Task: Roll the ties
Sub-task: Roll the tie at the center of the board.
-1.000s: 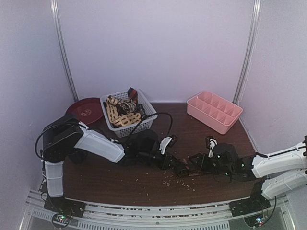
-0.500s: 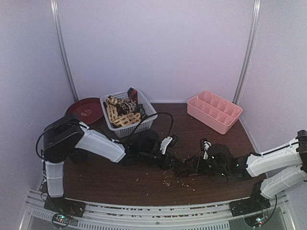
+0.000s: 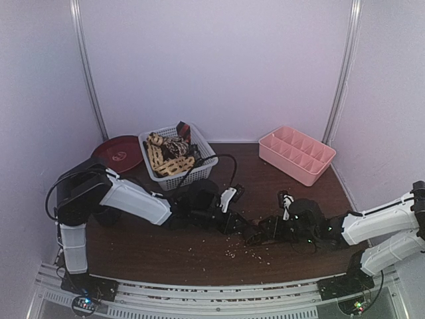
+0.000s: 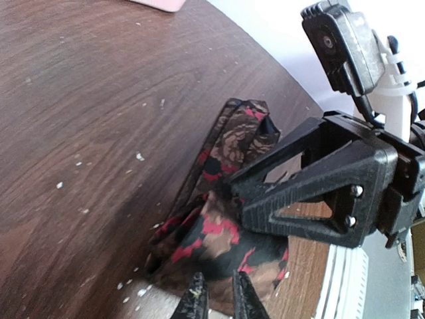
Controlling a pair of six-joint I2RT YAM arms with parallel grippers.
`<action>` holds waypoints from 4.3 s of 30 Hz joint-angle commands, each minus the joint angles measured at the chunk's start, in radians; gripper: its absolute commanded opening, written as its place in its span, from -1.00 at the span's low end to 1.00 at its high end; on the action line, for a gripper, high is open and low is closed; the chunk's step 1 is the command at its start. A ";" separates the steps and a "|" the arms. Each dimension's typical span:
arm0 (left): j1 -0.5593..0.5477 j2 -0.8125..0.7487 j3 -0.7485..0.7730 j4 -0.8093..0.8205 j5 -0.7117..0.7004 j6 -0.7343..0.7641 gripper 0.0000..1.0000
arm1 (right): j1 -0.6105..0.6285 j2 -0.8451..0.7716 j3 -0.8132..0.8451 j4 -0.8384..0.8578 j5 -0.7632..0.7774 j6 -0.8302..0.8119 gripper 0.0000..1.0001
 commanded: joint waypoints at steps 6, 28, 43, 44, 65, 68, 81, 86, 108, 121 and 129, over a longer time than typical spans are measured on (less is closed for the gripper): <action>-0.004 -0.082 -0.104 0.004 -0.108 -0.003 -0.68 | -0.021 0.002 -0.068 0.013 -0.014 -0.028 -0.41; -0.016 -0.040 -0.052 0.016 0.024 0.006 -0.76 | -0.034 0.062 -0.056 0.074 -0.057 -0.003 -0.41; -0.017 -0.024 -0.038 0.006 0.008 0.001 -0.76 | 0.029 -0.094 -0.010 -0.035 -0.003 0.048 0.06; -0.017 -0.025 -0.039 0.006 0.004 0.000 -0.75 | 0.039 -0.073 0.000 -0.035 0.001 0.048 0.12; 0.026 -0.087 -0.128 -0.027 -0.078 -0.018 -0.76 | -0.012 0.049 -0.040 0.033 -0.033 -0.064 -0.21; 0.026 -0.082 -0.136 -0.018 -0.081 -0.029 -0.76 | -0.032 0.062 -0.058 0.073 -0.081 -0.066 -0.25; 0.091 -0.204 -0.307 -0.022 -0.128 -0.036 -0.77 | 0.032 0.269 -0.063 0.391 -0.172 0.159 -0.30; 0.091 -0.224 -0.383 0.017 -0.089 -0.041 -0.81 | 0.077 0.382 -0.004 0.481 -0.191 0.213 -0.30; 0.127 -0.089 -0.295 0.085 -0.022 0.005 -0.80 | 0.060 0.344 0.106 0.306 -0.164 0.109 -0.14; 0.127 -0.069 -0.291 0.097 0.020 -0.002 -0.80 | 0.049 0.363 0.160 0.214 -0.135 0.070 -0.28; 0.127 -0.059 -0.313 0.212 0.107 -0.042 -0.81 | 0.031 0.395 0.126 0.267 -0.148 0.082 -0.31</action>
